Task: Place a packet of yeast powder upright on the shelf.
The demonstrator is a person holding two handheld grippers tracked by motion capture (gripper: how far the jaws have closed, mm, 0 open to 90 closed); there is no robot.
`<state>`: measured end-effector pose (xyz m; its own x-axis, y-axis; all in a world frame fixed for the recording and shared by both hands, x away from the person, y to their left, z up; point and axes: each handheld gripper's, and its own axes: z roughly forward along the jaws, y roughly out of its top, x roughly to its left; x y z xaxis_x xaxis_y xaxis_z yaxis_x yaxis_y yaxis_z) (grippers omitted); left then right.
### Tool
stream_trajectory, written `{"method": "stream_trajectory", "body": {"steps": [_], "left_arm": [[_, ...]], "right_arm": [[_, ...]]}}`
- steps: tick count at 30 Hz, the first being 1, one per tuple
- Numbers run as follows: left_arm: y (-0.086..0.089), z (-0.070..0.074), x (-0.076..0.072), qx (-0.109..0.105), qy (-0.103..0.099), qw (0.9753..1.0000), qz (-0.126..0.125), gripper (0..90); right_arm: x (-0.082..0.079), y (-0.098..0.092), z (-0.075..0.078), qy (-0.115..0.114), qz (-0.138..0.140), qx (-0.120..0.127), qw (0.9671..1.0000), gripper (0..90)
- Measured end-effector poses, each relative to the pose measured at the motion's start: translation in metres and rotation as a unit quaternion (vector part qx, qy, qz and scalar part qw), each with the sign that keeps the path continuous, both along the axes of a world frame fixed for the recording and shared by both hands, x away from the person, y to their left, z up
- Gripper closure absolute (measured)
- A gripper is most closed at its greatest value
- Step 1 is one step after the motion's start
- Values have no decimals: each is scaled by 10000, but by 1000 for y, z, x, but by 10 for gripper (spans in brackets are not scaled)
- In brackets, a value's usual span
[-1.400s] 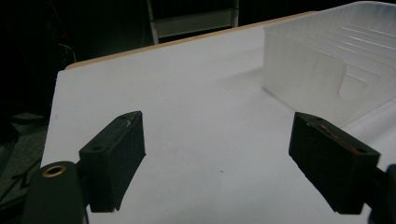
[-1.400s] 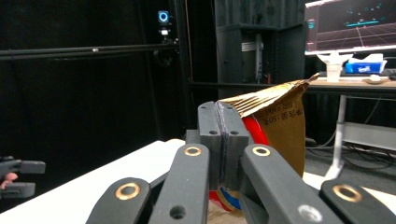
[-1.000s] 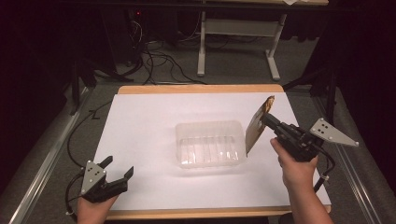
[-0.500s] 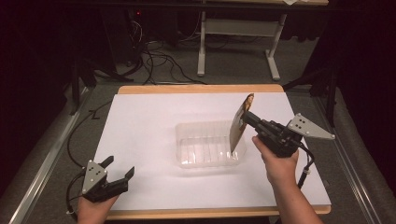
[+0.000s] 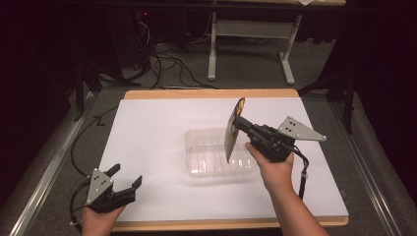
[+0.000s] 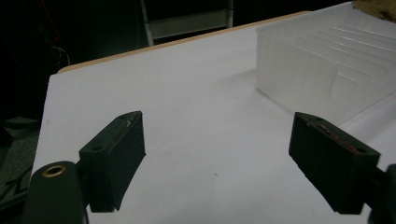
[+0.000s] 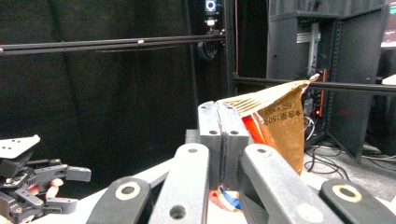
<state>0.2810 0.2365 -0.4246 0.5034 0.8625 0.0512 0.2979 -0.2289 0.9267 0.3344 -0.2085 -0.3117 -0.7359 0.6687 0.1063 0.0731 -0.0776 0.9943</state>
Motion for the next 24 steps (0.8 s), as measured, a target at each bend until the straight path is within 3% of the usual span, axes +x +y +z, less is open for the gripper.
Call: {"method": "stream_trajectory", "body": {"steps": [24], "left_arm": [[1,1,-1,-21,-12,10000,-20,190]], "right_arm": [[12,40,-7,93,266,-12,9996,900]]}}
